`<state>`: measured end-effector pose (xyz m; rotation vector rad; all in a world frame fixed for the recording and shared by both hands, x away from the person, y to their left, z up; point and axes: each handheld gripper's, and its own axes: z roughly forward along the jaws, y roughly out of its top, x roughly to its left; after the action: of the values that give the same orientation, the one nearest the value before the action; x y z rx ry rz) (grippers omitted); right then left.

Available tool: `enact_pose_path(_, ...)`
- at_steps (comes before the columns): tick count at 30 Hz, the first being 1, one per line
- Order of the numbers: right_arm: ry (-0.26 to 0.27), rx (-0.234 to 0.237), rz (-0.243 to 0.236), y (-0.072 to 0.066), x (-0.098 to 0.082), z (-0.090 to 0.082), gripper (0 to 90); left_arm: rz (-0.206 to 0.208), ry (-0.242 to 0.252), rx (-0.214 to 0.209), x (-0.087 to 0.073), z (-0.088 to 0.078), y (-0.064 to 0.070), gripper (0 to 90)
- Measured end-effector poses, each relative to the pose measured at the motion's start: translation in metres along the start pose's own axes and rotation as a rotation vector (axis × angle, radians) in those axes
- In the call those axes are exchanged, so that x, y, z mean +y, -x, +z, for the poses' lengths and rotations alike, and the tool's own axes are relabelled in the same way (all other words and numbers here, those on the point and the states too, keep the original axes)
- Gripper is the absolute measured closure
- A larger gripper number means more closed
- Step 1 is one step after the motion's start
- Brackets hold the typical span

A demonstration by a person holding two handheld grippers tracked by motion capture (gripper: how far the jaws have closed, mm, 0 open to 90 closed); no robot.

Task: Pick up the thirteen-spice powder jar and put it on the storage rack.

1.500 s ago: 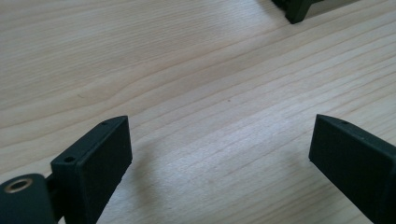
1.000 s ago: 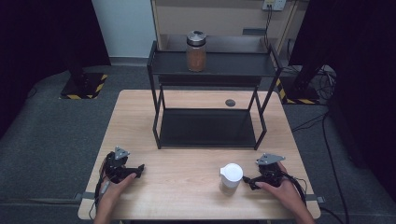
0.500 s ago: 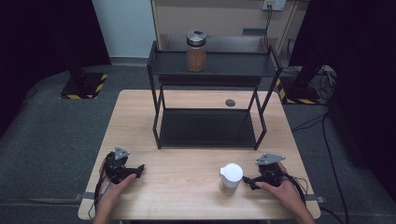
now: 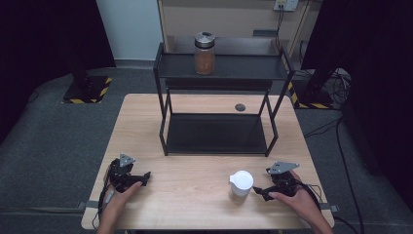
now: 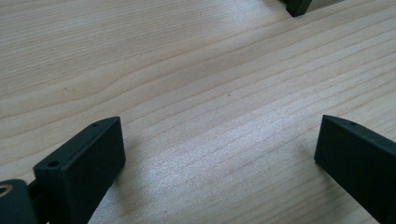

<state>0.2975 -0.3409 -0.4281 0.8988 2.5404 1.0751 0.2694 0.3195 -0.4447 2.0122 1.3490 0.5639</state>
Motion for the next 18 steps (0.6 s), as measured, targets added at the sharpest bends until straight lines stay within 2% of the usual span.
enact_pose_path(5, 0.019, 0.035, -0.027, -0.004, -0.003, -0.009, 6.4, -0.001, 0.0, 0.001, 0.0, 0.0, 0.0, 0.6)
enact_pose_path(18, 0.02, 0.103, -0.086, -0.012, -0.009, -0.019, 6.2, -0.005, 0.001, 0.004, -0.001, 0.0, 0.001, 0.5)
